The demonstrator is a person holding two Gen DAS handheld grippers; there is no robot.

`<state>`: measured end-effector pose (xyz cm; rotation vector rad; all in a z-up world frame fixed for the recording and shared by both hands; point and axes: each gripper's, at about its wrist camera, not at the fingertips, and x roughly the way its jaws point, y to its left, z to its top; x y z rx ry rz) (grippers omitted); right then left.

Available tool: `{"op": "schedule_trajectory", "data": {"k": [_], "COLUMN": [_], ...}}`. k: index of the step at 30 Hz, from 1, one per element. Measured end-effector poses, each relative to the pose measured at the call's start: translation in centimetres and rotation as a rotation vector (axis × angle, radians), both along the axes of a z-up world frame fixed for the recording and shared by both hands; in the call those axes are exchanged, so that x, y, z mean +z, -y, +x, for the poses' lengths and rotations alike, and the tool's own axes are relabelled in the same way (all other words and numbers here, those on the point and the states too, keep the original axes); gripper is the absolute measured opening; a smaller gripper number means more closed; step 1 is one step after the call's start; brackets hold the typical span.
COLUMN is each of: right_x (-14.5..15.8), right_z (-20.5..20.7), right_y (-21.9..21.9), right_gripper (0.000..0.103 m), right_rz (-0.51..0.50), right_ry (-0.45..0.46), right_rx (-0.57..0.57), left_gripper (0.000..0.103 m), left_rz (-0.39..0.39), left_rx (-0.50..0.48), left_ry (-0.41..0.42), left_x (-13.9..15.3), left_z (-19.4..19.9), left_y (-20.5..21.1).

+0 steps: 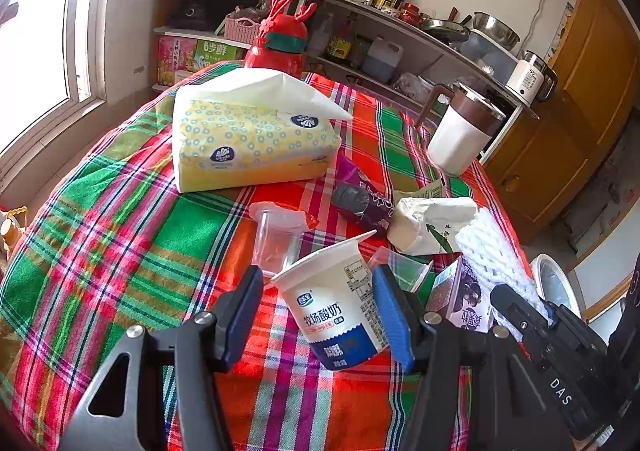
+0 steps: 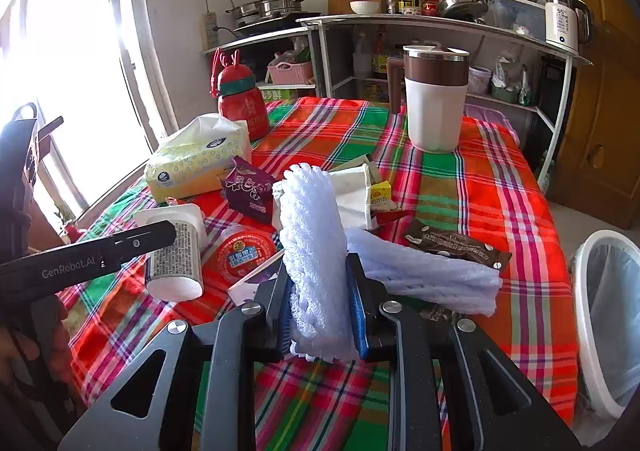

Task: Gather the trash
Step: 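Grasp the white foam net with the right tool while the left tool grasps the white yogurt cup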

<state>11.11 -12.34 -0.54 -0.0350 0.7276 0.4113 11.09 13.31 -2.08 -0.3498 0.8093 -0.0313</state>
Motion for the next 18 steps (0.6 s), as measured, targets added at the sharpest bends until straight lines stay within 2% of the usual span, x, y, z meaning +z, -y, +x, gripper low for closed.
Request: {"op": "schedule_trajectory", "data": {"k": [2,7,10,15,18], "right_x": [0.0,0.1,0.1,0.2,0.1], "right_z": [0.0,-0.2,-0.2,-0.3,-0.3], "right_y": [0.1,0.6,0.7,1.0,1.2], "right_gripper": [0.025,0.025,0.025,0.025,0.025], "right_rz": [0.006,0.018,0.015,0.029,0.024], "right_ry": [-0.003,0.002,0.003,0.005,0.006], "right_rx": [-0.004,-0.012,-0.010,-0.012,-0.016], "left_gripper": [0.065,0.071,0.078,0.079,0.079], "left_rz": [-0.005,-0.004,-0.004,-0.024,0.028], "left_rx": [0.006,0.016,0.013,0.029,0.012], "left_ry": [-0.020,-0.040,-0.075,-0.074,-0.057], "left_x": [-0.2,-0.8,-1.5,-2.0,-1.8], "left_z": [0.4,0.9,1.5,1.5,1.3], "left_y": [0.2,0.6,0.9,0.9,1.6]}}
